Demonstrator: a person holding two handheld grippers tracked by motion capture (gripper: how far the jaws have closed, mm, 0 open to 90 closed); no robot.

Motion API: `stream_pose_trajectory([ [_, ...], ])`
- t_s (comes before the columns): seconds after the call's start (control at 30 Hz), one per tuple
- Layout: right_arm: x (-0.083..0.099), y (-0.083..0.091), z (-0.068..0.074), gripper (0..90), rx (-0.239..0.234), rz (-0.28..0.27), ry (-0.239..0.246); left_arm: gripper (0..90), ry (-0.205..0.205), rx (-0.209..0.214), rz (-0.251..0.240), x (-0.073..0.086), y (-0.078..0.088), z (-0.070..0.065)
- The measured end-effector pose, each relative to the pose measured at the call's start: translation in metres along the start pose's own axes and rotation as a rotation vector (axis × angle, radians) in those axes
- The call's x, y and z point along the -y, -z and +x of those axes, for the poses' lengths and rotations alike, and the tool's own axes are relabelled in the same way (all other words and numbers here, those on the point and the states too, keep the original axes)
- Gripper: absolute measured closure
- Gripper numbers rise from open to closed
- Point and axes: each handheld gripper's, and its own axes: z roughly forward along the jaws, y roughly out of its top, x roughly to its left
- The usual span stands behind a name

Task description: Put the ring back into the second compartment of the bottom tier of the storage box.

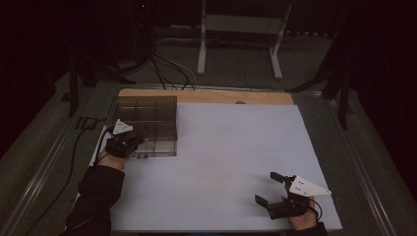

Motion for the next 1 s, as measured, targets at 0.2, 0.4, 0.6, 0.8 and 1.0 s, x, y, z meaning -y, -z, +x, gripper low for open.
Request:
stream_pose_trajectory([
  [0.2,0.0,0.0,0.0,0.0,0.002,0.001,0.001,89.5,0.016,-0.001,0.006,0.0,-0.006,0.004],
  [0.4,0.0,0.0,0.0,0.0,0.002,0.001,-0.001,89.5,0.022,-0.006,0.01,-0.001,-0.01,0.008],
  [0.6,0.0,0.0,0.0,0.0,0.004,0.004,0.003,89.4,0.022,-0.009,0.024,0.001,-0.016,0.008],
  [0.8,0.001,0.0,0.0,0.0,0.004,0.006,0.0,89.4,0.023,-0.008,0.044,0.004,-0.022,0.009],
  [1.0,0.0,0.001,0.0,0.0,0.006,0.003,0.002,89.4,0.013,-0.012,0.072,0.006,-0.028,0.008],
])
